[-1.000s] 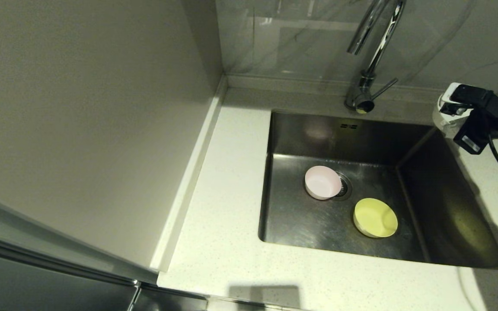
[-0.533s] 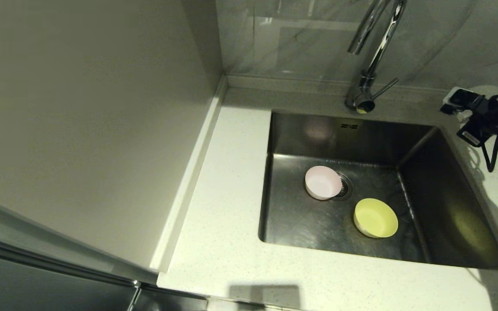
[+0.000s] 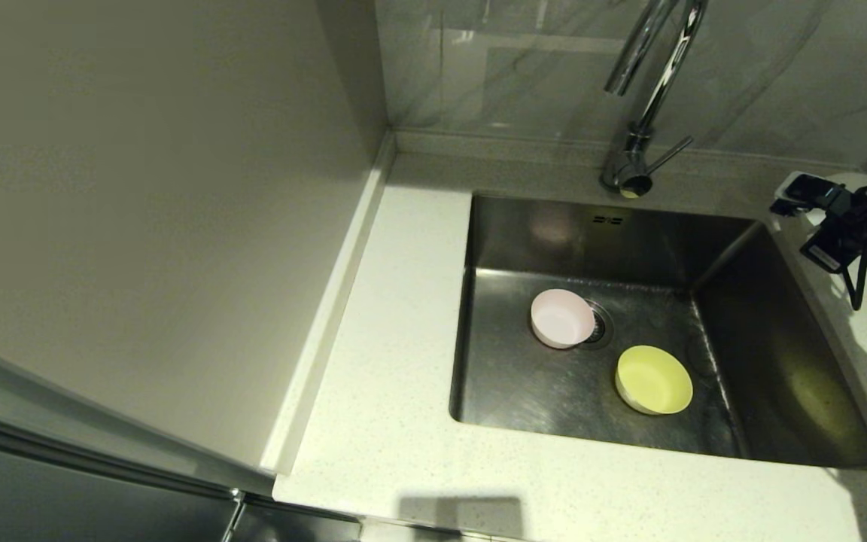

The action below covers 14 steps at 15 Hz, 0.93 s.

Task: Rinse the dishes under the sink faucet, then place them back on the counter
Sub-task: Put a bowl back to the table from the sink

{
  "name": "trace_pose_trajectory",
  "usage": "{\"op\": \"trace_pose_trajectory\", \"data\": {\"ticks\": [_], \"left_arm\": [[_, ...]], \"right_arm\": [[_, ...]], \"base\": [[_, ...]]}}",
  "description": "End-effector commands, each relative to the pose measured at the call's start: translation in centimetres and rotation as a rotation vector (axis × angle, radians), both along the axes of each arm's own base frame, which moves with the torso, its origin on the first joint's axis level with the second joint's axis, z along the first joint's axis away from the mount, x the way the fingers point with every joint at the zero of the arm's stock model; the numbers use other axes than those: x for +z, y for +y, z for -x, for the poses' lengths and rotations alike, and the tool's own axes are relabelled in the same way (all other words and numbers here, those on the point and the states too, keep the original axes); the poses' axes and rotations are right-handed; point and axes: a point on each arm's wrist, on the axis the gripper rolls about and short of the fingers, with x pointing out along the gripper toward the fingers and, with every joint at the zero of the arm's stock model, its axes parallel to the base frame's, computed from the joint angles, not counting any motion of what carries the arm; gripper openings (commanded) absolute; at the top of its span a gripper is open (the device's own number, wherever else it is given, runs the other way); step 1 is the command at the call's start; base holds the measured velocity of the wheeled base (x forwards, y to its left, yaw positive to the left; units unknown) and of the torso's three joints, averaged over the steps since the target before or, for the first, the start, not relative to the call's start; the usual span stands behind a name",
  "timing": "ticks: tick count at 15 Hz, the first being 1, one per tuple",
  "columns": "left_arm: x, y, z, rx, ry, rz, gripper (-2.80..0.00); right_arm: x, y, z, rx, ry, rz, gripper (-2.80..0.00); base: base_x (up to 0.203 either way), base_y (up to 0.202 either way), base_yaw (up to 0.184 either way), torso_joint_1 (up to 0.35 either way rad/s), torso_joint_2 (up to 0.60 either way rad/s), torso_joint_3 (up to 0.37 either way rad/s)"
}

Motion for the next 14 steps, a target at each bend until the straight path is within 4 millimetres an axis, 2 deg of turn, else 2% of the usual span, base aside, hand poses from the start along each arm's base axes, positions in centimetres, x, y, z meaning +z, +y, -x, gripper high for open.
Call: {"op": "trace_pose_trajectory", "data": {"ticks": [1,3,4,9,12,14], "left_arm": [[0.0,0.0,0.0,0.0,-0.002,0.001,-2.8],[0.0,0.0,0.0,0.0,-0.002,0.001,-2.8],[0.0,0.0,0.0,0.0,-0.002,0.001,-2.8],[0.0,0.0,0.0,0.0,-0.002,0.001,-2.8],[0.0,0.0,0.0,0.0,-0.002,0.001,-2.8],[0.0,0.0,0.0,0.0,-0.002,0.001,-2.8]], "right_arm": [[-0.1,-0.1,0.1,-0.002,0.006,0.004,-2.8],[0.0,-0.2,0.1,-0.003,0.002,0.005,-2.8],[0.2,-0.2,0.2,-0.004,-0.002,0.007,0.0],[1.3,0.0,0.4,0.0,-0.037,0.016,0.0],[3.3,0.8,1.3,0.02,-0.089,0.02,0.0],[5.1,2.3,2.5,0.066,-0.139,-0.029,0.0]], "base": [[0.0,0.0,0.0,0.0,0.0,0.0],[0.0,0.0,0.0,0.0,0.0,0.0],[0.0,0.0,0.0,0.0,0.0,0.0],[0.0,0.0,0.0,0.0,0.0,0.0],[0.0,0.0,0.0,0.0,0.0,0.0],[0.0,0.0,0.0,0.0,0.0,0.0]]}}
